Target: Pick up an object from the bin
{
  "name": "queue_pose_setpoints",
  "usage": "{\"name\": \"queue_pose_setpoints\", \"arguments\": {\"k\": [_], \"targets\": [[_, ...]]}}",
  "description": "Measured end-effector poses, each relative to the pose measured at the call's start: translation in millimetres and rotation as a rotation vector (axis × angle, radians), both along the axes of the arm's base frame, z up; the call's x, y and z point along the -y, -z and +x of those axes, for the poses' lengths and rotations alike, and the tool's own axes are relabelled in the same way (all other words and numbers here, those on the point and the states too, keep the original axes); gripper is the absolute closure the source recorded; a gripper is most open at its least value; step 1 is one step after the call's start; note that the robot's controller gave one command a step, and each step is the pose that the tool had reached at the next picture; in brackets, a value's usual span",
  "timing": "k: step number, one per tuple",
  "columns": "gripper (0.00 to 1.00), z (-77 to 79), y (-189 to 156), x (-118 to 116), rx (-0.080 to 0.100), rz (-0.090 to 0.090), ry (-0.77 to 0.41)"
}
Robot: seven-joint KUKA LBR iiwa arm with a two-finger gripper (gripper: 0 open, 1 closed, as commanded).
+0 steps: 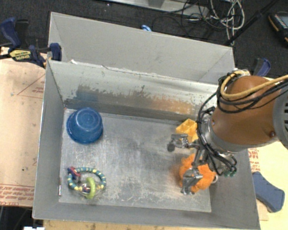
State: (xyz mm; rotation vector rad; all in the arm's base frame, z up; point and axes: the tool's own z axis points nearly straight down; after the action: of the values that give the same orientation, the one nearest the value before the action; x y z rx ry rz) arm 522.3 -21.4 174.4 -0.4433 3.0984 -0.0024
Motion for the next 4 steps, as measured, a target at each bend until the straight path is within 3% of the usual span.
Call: {"name": "queue_pose_setpoints", "arguments": {"k": [1, 2, 3, 4], "targets": [[0.0, -9.6, 68.2, 26.4, -0.007, 0.0, -0.163], [0.0, 23.2, 68.9, 67.0, -0.018, 0.003, -0.392], [1.0, 11.4, 102.2, 70.6, -0.006, 0.002, 0.038], [1.0, 11.4, 102.2, 70.6, -0.006, 0.002, 0.038]]}}
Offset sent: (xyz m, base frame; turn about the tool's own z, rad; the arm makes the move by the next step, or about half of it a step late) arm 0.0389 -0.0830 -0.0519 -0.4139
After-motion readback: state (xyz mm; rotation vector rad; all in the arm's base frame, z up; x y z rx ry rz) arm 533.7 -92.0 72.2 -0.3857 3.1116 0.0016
